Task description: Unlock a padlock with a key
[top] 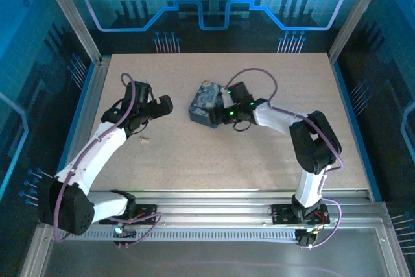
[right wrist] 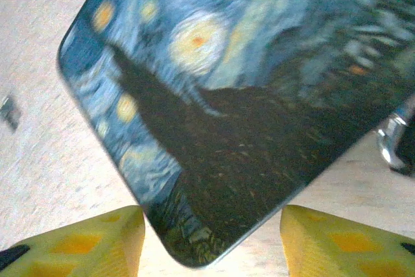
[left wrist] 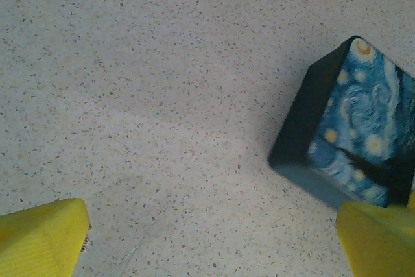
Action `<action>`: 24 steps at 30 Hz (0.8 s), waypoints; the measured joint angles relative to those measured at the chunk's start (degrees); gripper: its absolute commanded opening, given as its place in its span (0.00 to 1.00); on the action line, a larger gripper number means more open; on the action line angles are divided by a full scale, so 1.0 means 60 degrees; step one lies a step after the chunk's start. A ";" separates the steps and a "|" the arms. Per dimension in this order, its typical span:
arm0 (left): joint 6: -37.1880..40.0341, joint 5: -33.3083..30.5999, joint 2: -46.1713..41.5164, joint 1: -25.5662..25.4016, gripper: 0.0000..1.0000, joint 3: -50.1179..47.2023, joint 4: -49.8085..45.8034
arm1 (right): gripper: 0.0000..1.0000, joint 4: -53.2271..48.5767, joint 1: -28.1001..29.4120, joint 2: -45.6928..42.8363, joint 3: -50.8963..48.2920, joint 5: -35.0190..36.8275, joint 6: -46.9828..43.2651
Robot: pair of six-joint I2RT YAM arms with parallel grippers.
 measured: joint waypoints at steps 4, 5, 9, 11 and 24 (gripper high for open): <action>-0.0215 0.0146 0.0375 -0.0033 0.99 0.0000 -0.0018 | 0.64 0.0036 0.0521 0.0372 0.0481 -0.0248 0.0262; -0.0244 0.0160 0.0495 -0.0033 0.99 0.0004 -0.0040 | 0.66 0.0131 0.0528 0.0554 0.0663 -0.0339 0.0350; -0.0550 0.0062 0.1151 -0.0033 0.99 0.0044 -0.0484 | 0.69 0.0608 0.0492 0.1224 0.1122 -0.0809 0.0739; -0.0754 -0.0146 0.1479 -0.0033 0.99 0.0127 -0.0852 | 0.70 0.0801 0.0499 0.1457 0.1235 -0.1042 0.0907; -0.2208 -0.0616 0.2208 0.1730 0.59 -0.0153 -0.1880 | 0.63 0.0423 0.0503 -0.0415 0.0350 -0.1319 0.0601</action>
